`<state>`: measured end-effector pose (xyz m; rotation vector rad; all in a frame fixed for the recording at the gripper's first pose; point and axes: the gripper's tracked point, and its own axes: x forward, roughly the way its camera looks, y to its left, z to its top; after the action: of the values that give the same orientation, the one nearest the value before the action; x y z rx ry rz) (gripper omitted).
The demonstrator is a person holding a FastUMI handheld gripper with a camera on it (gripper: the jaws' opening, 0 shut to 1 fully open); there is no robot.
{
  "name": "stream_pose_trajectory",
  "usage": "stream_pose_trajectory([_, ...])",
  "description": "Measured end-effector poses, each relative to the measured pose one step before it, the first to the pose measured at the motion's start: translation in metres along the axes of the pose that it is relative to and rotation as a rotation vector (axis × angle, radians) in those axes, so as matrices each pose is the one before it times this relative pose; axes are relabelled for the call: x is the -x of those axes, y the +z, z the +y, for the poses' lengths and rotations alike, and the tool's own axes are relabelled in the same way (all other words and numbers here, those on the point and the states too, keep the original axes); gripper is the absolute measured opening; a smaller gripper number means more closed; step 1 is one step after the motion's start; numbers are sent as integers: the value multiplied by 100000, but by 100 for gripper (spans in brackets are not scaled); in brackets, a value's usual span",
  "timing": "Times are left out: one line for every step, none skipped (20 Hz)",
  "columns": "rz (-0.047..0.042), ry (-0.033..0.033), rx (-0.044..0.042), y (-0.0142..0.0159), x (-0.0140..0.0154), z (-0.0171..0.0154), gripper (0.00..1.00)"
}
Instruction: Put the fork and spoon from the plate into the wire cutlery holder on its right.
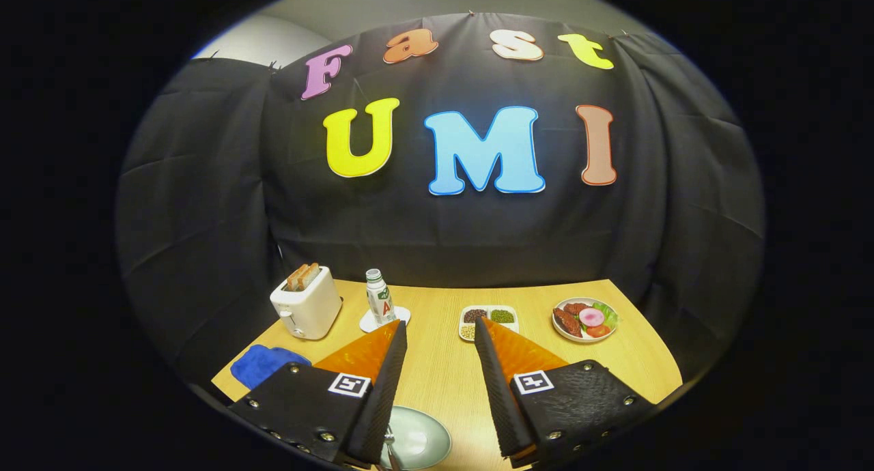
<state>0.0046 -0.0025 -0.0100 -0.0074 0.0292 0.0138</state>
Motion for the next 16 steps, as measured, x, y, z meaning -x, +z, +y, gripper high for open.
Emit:
stream_pose_trajectory([294, 181, 83, -8, -43, 4, 62])
stream_pose_trajectory([451, 210, 200, -218, -62, -15, 62])
stream_pose_trajectory([1048, 514, 250, -296, -105, 61, 62])
stream_pose_trajectory([1688, 701, 311, -658, -223, 164, 62])
stream_pose_trajectory([1730, 969, 357, -558, -116, 166, 62])
stream_pose_trajectory([2375, 1031, 567, -831, -266, 216, 62])
stream_pose_trajectory([2705, 1450, 715, -782, -299, 284, 62])
stream_pose_trajectory([2700, 1257, 1030, -1023, -331, 299, 62])
stream_pose_trajectory([3316, 1639, 1244, -1030, -360, 374, 62])
stream_pose_trajectory([3490, 1771, 883, -1226, -399, 438, 62])
stream_pose_trajectory([3640, 1806, 733, -1126, -310, 403, 62])
stream_pose_trajectory([3329, 1792, 732, -1278, -413, 483, 62])
stream_pose_trajectory([2715, 1509, 812, -1091, -386, 397, 62])
stream_pose_trajectory([2292, 1261, 1369, -879, -413, 325, 62])
stream_pose_trajectory([2054, 1183, 1214, -767, -477, 281, 62])
stream_pose_trajectory([2374, 1468, 724, -814, -418, 473, 62])
